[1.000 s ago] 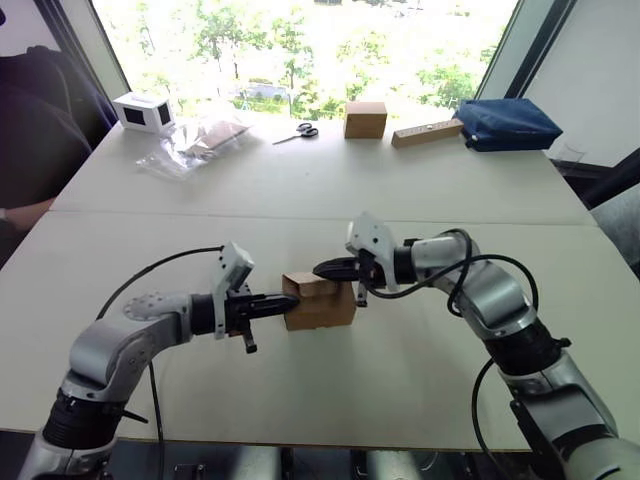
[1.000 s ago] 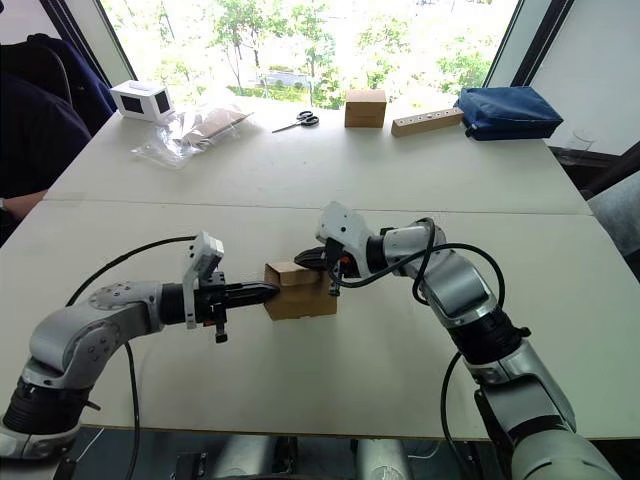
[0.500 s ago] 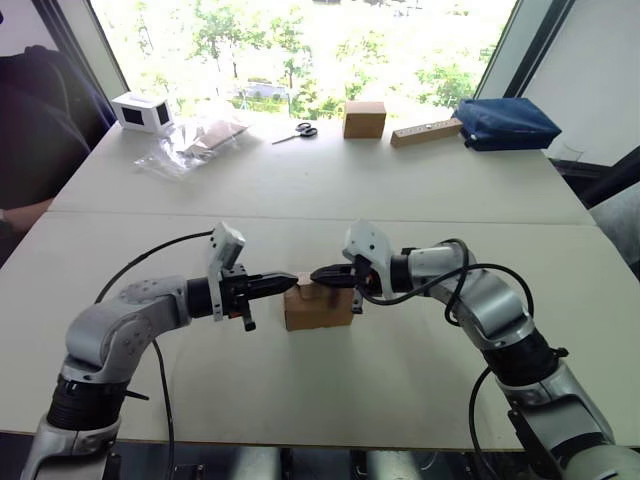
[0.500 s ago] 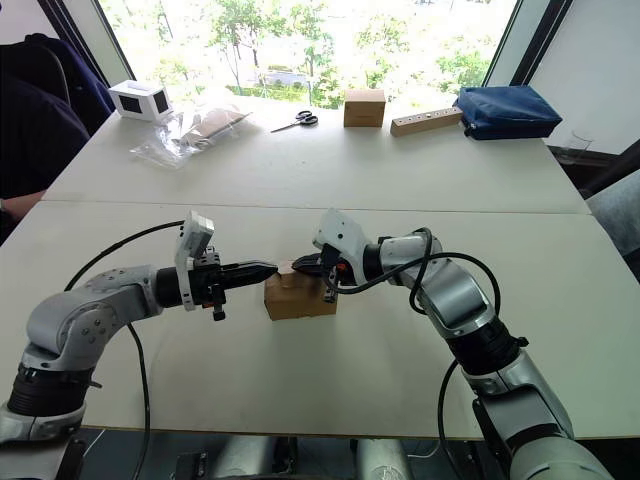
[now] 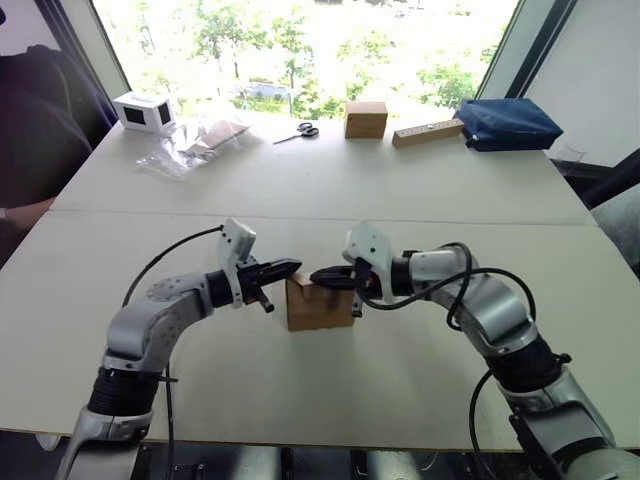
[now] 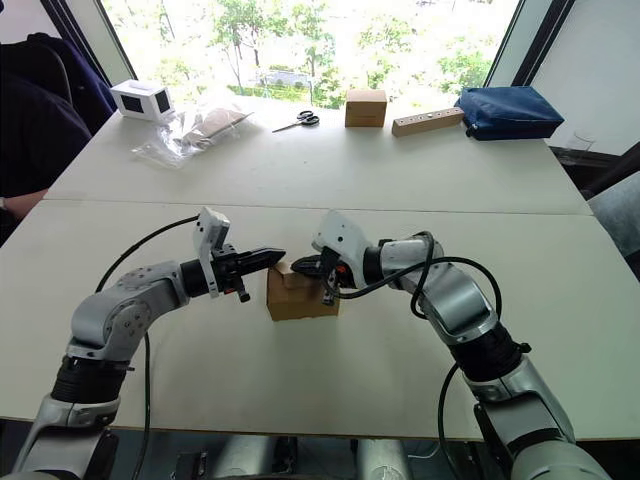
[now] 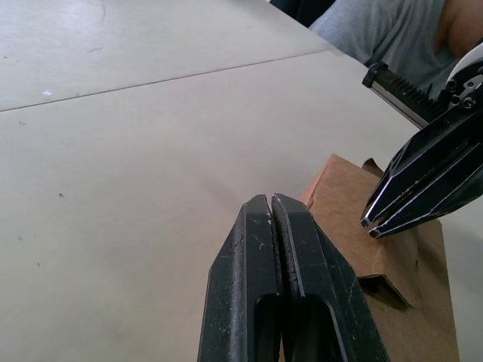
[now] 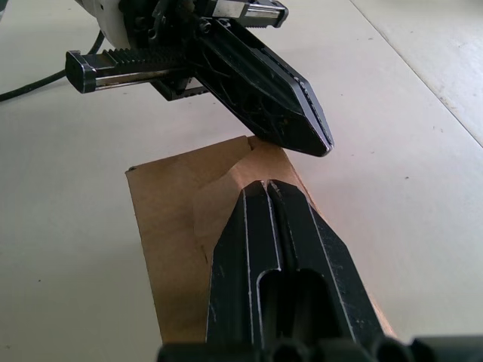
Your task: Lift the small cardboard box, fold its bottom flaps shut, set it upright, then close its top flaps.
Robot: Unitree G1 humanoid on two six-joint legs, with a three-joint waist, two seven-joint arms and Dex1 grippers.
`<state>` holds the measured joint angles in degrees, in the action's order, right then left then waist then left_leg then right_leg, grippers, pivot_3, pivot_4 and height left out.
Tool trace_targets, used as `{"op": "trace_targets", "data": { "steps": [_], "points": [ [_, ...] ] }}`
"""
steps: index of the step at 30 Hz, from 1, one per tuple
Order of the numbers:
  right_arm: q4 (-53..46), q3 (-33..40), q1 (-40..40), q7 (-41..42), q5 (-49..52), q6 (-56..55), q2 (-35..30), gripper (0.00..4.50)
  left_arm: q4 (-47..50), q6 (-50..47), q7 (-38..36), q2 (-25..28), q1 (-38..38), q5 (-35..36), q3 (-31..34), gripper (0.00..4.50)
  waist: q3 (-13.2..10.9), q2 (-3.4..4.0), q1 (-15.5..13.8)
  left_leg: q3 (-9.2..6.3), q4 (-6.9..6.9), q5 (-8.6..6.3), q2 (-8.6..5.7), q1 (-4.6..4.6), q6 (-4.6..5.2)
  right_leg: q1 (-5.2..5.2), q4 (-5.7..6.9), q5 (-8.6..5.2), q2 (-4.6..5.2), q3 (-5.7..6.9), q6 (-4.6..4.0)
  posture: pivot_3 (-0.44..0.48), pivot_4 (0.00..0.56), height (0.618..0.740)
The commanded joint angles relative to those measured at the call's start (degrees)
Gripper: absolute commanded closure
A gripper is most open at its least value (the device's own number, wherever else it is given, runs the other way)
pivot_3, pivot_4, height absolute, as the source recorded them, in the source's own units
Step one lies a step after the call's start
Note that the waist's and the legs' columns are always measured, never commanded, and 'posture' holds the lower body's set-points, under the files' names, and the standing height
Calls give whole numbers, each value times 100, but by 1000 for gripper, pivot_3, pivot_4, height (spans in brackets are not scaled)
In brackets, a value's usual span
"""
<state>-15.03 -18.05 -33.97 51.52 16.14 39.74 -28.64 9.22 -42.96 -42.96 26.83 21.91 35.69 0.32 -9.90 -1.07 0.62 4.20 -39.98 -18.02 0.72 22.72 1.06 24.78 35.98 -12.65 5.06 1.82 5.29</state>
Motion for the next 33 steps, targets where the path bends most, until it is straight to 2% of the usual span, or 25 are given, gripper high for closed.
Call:
{"op": "trace_targets", "data": {
  "steps": [1,11,19,25,33],
  "points": [
    [-172,143,-76,-20,72,-4,-16,4500,255,-92,18,-3,165,107,40,4460,0,0,0,0,0,0,0,0,0,0,0,0,0,0,0,0,150,740],
    [-171,128,15,-56,57,-36,-16,4500,675,-494,137,-81,272,411,74,4460,0,0,1,0,0,0,0,0,0,0,-1,0,1,0,0,0,150,740],
    [-164,247,-28,-145,99,-91,69,4500,587,-403,205,-51,57,167,-35,4460,0,0,4,0,1,-1,0,0,1,0,-2,0,0,0,0,0,150,740],
    [-949,509,207,25,533,257,-259,4500,471,-423,316,-171,161,176,18,4460,0,0,-12,-1,1,-1,0,2,2,0,-5,0,2,0,-1,0,150,740],
    [-1495,229,642,-102,490,393,-517,4500,655,-625,491,-287,183,294,25,4460,-1,0,6,-1,1,-3,2,1,4,0,-8,-4,3,1,-7,0,150,740]
  ]
}}
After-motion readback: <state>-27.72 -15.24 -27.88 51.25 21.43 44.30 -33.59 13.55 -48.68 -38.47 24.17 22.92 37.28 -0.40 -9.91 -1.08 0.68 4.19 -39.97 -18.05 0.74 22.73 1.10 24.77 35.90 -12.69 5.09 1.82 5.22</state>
